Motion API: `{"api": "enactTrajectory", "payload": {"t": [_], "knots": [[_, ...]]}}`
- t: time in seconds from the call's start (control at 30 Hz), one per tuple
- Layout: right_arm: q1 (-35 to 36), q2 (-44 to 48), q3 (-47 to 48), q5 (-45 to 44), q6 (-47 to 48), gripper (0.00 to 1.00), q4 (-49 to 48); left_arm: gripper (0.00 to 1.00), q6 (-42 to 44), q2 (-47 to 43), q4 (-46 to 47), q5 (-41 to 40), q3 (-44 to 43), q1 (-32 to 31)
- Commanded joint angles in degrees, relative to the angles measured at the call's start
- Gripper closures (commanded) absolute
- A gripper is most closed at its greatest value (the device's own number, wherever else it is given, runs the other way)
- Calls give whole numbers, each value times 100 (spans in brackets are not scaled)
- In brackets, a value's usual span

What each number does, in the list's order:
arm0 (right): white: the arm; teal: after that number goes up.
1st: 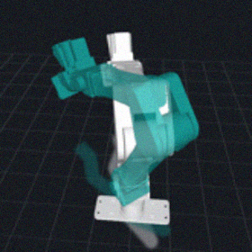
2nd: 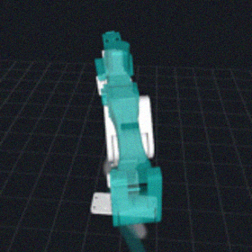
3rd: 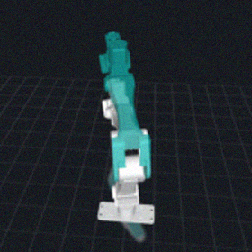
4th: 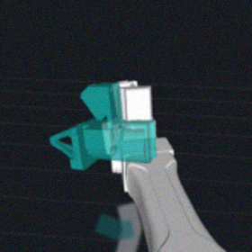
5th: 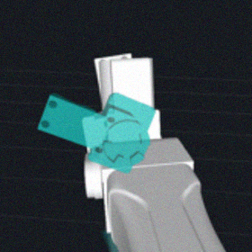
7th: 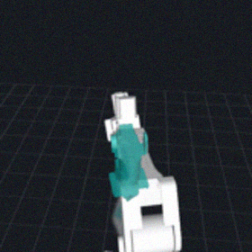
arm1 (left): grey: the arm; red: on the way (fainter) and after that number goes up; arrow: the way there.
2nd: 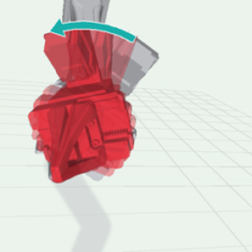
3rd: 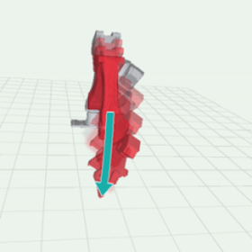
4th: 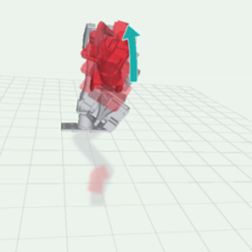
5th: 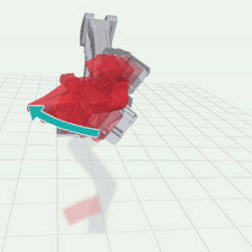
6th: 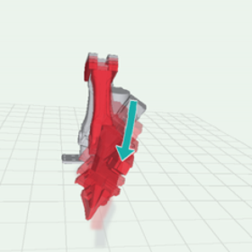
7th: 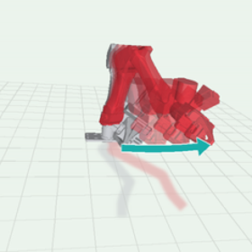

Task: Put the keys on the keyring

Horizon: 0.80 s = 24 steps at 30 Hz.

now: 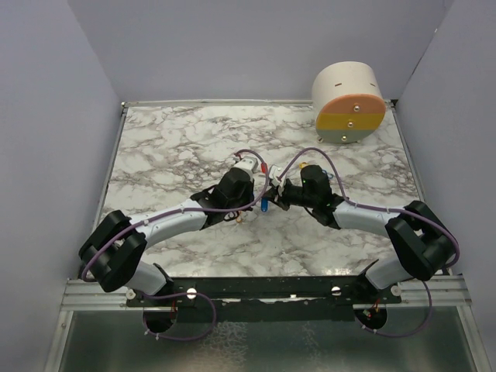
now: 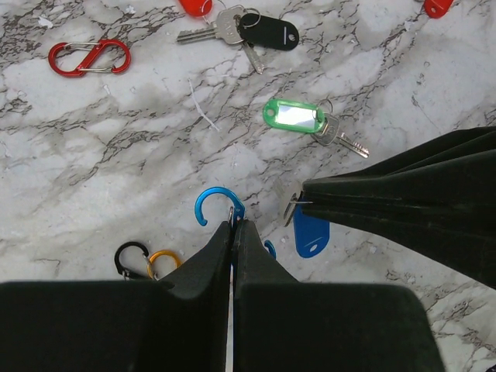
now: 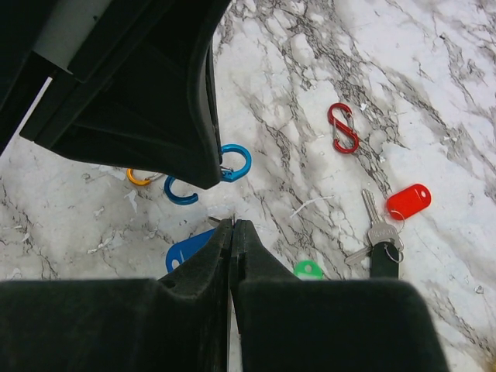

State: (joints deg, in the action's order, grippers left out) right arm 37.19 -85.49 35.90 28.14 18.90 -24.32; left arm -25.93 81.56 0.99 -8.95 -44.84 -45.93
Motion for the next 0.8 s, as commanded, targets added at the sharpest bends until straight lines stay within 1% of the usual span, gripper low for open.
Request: {"api": "enactTrajectory", "payload": {"t": [0.0,0.77], "knots": [[67,-69,3,219,114,99,-116,100,5,78,150,53,-237,-64],[130,-92,52,367,192,99,-21,100,1,190,180,25,-347,-153]]}}
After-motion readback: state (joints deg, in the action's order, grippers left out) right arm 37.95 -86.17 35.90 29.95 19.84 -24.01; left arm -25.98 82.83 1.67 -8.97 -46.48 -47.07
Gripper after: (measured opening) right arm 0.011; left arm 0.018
